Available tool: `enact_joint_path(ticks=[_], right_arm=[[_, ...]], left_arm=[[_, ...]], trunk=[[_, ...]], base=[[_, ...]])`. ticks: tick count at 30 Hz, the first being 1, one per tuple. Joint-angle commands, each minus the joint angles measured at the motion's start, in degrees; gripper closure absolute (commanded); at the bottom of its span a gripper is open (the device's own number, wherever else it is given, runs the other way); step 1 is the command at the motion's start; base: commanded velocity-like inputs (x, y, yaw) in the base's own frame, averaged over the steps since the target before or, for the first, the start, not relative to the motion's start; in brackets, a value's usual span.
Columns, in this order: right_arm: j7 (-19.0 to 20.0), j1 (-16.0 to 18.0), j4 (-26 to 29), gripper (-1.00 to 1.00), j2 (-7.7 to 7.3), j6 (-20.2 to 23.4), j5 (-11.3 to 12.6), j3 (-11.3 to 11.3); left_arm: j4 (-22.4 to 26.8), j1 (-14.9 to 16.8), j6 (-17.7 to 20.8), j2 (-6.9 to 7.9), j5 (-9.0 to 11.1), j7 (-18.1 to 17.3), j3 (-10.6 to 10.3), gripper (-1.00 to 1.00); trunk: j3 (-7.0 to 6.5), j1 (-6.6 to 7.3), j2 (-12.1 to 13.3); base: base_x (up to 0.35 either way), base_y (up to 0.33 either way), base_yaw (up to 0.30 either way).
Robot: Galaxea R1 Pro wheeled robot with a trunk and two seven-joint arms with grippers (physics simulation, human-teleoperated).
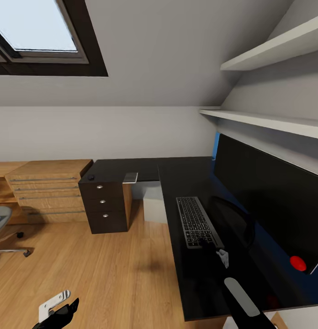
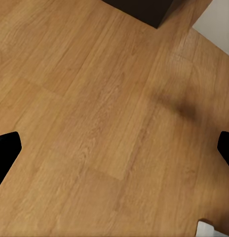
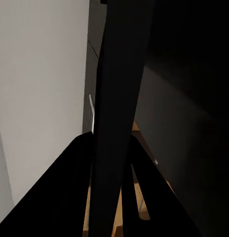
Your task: In the bedroom, organize the workspace by keeping the computer under the desk, ensuring the monitor is on the desk, placing the keyboard on the desk next to the monitor, placing the mouse on the desk next to the keyboard, moving the folder from the swivel chair onto the desk next to the mouse, stacking the notebook on top of the folder with the pen on top of the notebook, and positioning the swivel chair next to the desk.
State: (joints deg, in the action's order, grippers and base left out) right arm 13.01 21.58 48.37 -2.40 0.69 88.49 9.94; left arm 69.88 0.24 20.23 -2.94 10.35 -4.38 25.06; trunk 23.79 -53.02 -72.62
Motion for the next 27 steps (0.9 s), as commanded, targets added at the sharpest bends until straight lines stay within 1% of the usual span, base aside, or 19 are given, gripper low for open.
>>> enact_joint_path(ticks=[1,12,23,27], right_arm=[[0.4,0.0,0.0,1.00,-0.06,0.1,0.7,0.2],[0.4,0.0,0.0,1.00,-0.06,0.1,0.7,0.2],[0.4,0.0,0.0,1.00,-0.06,0.1,0.7,0.2],[0.4,0.0,0.0,1.00,-0.06,0.1,0.7,0.2]], left_arm=[[0.1,0.0,0.3,-0.06,0.4,-0.3,0.2,-1.00],[-0.1,0.0,0.2,0.01,0.4,-0.3,0.2,-1.00],[-0.4,0.0,0.1,0.04,0.4,-0.3,0.3,-1.00],[-0.4,0.0,0.0,0.04,0.4,-0.3,0.3,-1.00]], trunk=[[0.05,0.00,0.0],[0.05,0.00,0.0],[0.05,0.00,0.0],[0.05,0.00,0.0]], base=[[0.000,-0.008,0.000],[0.071,-0.189,0.000],[0.008,-0.018,0.000],[0.094,-0.001,0.000]])
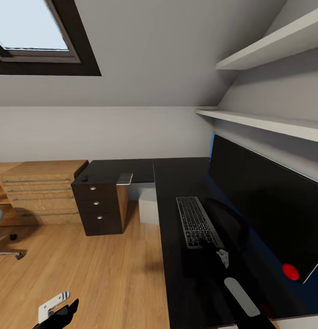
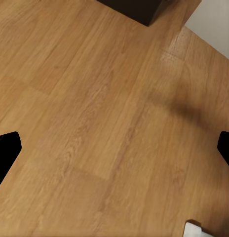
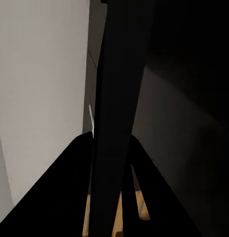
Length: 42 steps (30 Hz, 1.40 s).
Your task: In the bedroom, organize the workspace by keeping the computer under the desk, ensuring the monitor is on the desk, placing the keyboard on the desk next to the monitor, placing the mouse on the desk next to the keyboard, moving the folder from the swivel chair onto the desk next to the mouse, stacking the notebook on top of the folder with the pen on top of the notebook, and positioning the swivel chair next to the desk.
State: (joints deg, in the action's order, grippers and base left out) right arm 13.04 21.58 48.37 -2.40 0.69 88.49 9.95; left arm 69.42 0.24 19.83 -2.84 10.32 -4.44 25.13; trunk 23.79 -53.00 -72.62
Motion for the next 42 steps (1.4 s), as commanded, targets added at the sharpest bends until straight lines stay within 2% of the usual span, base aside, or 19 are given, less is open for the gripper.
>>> enact_joint_path(ticks=[1,9,17,31,32,34,42], right_arm=[[0.4,0.0,0.0,1.00,-0.06,0.1,0.7,0.2],[0.4,0.0,0.0,1.00,-0.06,0.1,0.7,0.2],[0.4,0.0,0.0,1.00,-0.11,0.1,0.7,0.2],[-0.1,0.0,0.0,1.00,-0.15,0.1,0.6,0.2],[-0.7,0.0,0.0,-1.00,-0.15,0.1,0.6,0.2],[-2.2,0.0,0.0,-1.00,-0.15,0.1,0.5,0.2],[-3.0,0.0,0.1,-1.00,-0.15,0.0,0.5,0.2]], left_arm=[[0.1,0.0,0.4,-0.06,0.4,-0.3,0.2,-1.00],[0.0,0.0,0.6,-0.06,0.4,-0.3,0.2,-1.00],[0.0,0.0,0.7,-0.06,0.4,-0.3,0.2,-1.00],[-0.6,0.0,0.6,-0.06,0.4,-0.3,0.2,-1.00],[-0.6,0.0,0.6,-0.06,0.4,-0.3,0.2,-1.00],[-0.6,0.0,0.6,-0.06,0.4,-0.3,0.2,-1.00],[-0.6,0.0,0.6,-0.05,0.4,-0.3,0.2,-1.00]], trunk=[[0.05,-0.02,0.0],[0.05,-0.02,0.0],[0.05,-0.02,0.0],[0.05,-0.02,0.0],[0.05,-0.02,0.0],[0.05,-0.02,0.0],[0.05,-0.02,0.0]], base=[[0.143,0.000,0.000],[0.096,0.000,0.000],[-0.131,-0.095,0.000],[-0.012,-0.007,0.000],[0.000,0.000,0.000],[0.000,0.000,0.000],[0.000,0.000,0.000]])
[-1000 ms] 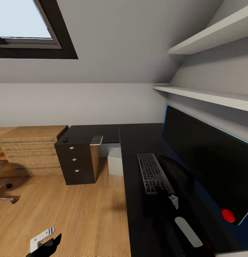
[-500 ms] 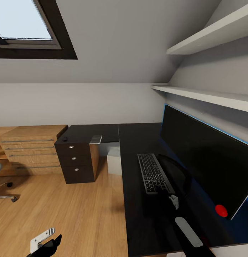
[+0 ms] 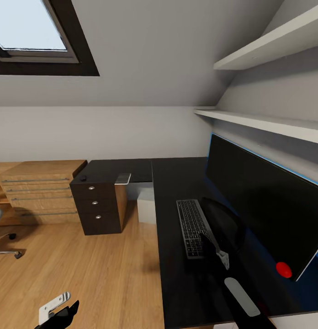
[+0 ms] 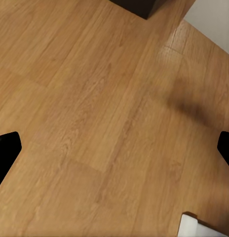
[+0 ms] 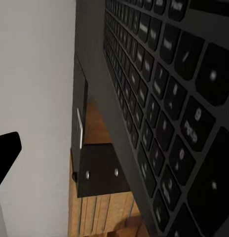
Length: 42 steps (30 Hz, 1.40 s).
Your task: In the bedroom, organize the workspace by keeping the computer under the desk, ensuring the monitor is on the desk, placing the keyboard on the desk next to the monitor, placing the mouse on the desk next to the keyboard, moving the folder from the swivel chair onto the desk next to the mouse, stacking the notebook on top of the folder with the pen on top of the notebook, and positioning the swivel chair next to the desk.
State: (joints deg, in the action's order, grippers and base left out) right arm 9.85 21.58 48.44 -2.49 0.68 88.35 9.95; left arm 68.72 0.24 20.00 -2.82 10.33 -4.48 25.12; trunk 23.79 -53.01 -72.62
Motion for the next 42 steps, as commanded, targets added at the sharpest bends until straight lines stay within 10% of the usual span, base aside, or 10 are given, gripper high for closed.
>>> enact_joint_path(ticks=[1,22,42], right_arm=[[0.2,0.0,0.0,-1.00,-0.06,0.0,0.6,0.2],[0.2,0.0,0.0,-1.00,-0.06,0.0,0.6,0.2],[0.2,0.0,0.0,-1.00,-0.06,0.0,0.6,0.2]], left_arm=[[0.1,0.0,0.4,-0.07,0.4,-0.3,0.2,-1.00],[0.5,0.0,0.5,-0.04,0.4,-0.2,0.2,-1.00],[0.6,0.0,0.6,-0.14,0.5,-0.1,0.2,-1.00]], trunk=[[0.05,0.00,0.0],[0.05,0.00,0.0],[3.64,-4.40,-8.1]], base=[[0.000,0.000,0.000],[0.038,-0.039,0.000],[0.000,0.000,0.000]])
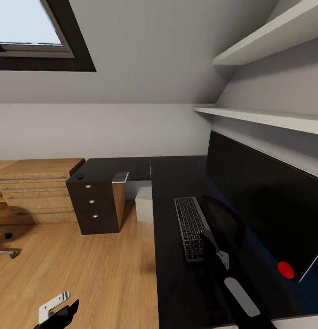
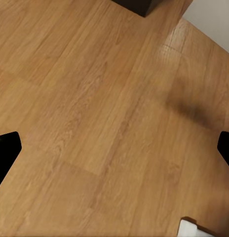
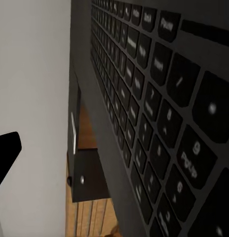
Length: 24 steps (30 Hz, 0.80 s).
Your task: In the bedroom, organize the workspace by keeping the computer under the desk, ensuring the monitor is on the desk, placing the keyboard on the desk next to the monitor, placing the mouse on the desk next to the keyboard, moving the folder from the swivel chair onto the desk next to the mouse, stacking the notebook on top of the folder with the pen on top of the notebook, and positioning the swivel chair next to the desk.
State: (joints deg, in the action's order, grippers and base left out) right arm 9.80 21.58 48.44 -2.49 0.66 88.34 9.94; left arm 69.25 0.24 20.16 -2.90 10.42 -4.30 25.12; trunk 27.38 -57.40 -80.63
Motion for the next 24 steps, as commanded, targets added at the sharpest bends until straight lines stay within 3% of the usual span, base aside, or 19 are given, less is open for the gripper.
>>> enact_joint_path(ticks=[1,12,24], right_arm=[[0.2,0.0,0.0,-1.00,-0.06,0.0,0.6,0.2],[0.2,0.0,0.0,-1.00,-0.06,0.1,0.6,0.2],[0.2,0.0,0.0,-1.00,-0.06,0.1,0.6,0.2]], left_arm=[[0.1,0.0,0.4,-0.05,0.4,-0.3,0.2,-1.00],[0.1,0.0,0.4,-0.03,0.4,-0.3,0.2,-1.00],[-0.3,0.0,0.4,0.02,0.2,-0.4,0.2,-1.00]], trunk=[[0.24,-0.23,-0.4],[2.21,-2.64,-4.9],[2.21,-2.64,-4.9]], base=[[0.000,0.000,0.000],[0.000,0.000,0.000],[0.000,0.000,0.000]])
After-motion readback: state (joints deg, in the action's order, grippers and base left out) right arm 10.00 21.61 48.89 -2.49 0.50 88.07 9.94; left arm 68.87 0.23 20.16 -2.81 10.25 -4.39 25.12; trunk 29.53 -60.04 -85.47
